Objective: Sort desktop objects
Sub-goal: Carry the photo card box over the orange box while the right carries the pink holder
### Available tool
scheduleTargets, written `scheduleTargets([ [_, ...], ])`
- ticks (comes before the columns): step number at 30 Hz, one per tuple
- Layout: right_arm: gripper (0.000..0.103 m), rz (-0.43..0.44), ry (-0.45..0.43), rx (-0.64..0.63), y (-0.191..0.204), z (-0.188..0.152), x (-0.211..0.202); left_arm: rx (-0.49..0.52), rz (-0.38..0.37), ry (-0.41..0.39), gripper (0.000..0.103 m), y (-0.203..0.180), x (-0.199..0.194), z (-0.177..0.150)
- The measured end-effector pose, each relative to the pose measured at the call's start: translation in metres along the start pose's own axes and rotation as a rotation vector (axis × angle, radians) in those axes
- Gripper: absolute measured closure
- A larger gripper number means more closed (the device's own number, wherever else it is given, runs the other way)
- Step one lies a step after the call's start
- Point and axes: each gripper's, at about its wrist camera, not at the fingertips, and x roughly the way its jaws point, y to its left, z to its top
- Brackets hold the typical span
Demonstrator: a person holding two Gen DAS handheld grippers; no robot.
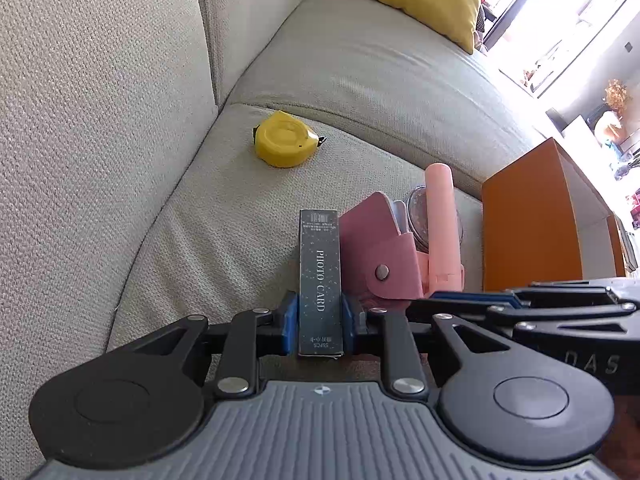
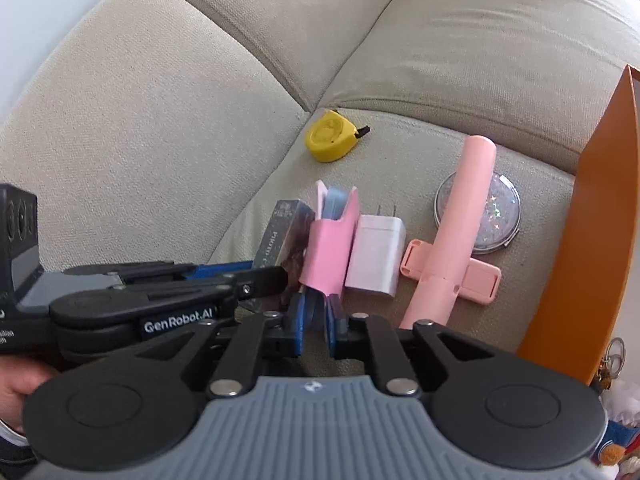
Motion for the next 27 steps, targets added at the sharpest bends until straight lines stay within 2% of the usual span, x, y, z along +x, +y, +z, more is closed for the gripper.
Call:
scheduleTargets([
  [2, 0.07, 0.0, -0.013, 0.009, 0.0, 0.007, 0.002, 0.024, 0.006, -0.004, 0.077, -0.003, 0.0, -0.001],
  [8, 0.072, -0.047, 0.013, 0.004, 0.004, 0.016, 0.009, 0.067, 0.035, -0.022, 0.077, -0.009, 0.002, 0.002],
  [12, 0.077, -0.066, 0.03, 0.0, 0.003, 0.014, 0.014, 0.094, 0.053, -0.008, 0.077, -0.01, 0.006, 0.003],
  [19, 0.079, -0.066, 0.023, -0.003, 0.003, 0.011, 0.01, 0.059, 0.046, -0.011, 0.077, -0.007, 0.005, 0.002],
  [22, 0.08, -0.057, -0.012, -0.002, 0.006, 0.01, -0.003, 0.056, 0.064, -0.051, 0.078, -0.011, -0.01, 0.0],
  [27, 0.08, -0.021, -0.109, -0.007, 0.01, 0.003, -0.048, 0.075, 0.047, -0.153, 0.078, -0.032, -0.055, 0.001],
])
